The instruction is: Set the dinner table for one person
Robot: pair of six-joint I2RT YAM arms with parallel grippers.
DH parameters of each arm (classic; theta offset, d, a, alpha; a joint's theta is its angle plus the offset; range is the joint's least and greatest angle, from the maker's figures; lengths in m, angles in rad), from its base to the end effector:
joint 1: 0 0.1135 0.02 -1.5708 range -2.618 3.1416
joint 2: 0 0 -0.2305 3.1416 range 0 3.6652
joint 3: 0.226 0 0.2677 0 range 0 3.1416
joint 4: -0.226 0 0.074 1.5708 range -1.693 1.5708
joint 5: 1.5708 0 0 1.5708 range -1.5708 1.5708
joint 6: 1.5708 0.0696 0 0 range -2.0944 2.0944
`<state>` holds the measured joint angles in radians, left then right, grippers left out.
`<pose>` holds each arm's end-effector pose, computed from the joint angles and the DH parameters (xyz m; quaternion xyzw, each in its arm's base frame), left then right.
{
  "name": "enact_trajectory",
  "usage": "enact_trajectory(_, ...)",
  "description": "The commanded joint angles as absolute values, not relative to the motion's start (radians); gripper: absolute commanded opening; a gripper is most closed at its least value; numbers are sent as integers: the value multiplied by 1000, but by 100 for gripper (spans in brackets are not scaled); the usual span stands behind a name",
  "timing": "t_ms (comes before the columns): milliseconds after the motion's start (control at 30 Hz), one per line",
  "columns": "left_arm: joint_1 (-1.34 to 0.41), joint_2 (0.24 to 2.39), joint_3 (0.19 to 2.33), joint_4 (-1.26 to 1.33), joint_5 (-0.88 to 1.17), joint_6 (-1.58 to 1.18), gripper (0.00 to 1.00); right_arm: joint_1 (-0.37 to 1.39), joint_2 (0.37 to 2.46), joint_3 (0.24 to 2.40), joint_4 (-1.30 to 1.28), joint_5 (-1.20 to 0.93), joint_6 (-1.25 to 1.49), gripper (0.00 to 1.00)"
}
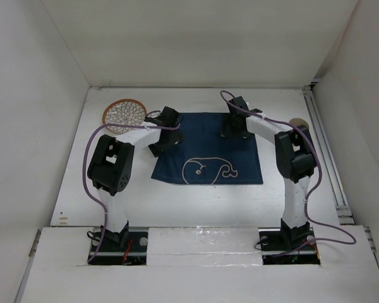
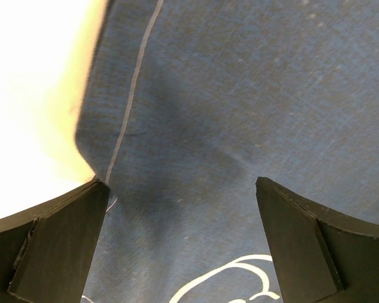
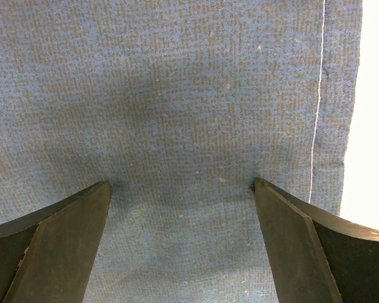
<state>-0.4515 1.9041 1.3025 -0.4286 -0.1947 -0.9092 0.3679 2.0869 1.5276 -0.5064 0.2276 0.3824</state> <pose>0.3817 -0.1701 0.1111 -0.2429 0.9282 -0.0944 0.2655 0.4305 0.1491 0.1023 0.0354 0.9618 -0.0113 0.2713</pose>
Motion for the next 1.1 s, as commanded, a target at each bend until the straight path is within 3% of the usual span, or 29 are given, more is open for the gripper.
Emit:
enact_trajectory(0,-451,1936,1345,-459,-172,-908,100,380,2059,1494,-558,229,420,100)
enact_trajectory(1067,-417,1690,1290,-534,-236,-937,100,360,2201,1747,-669,232,333,100)
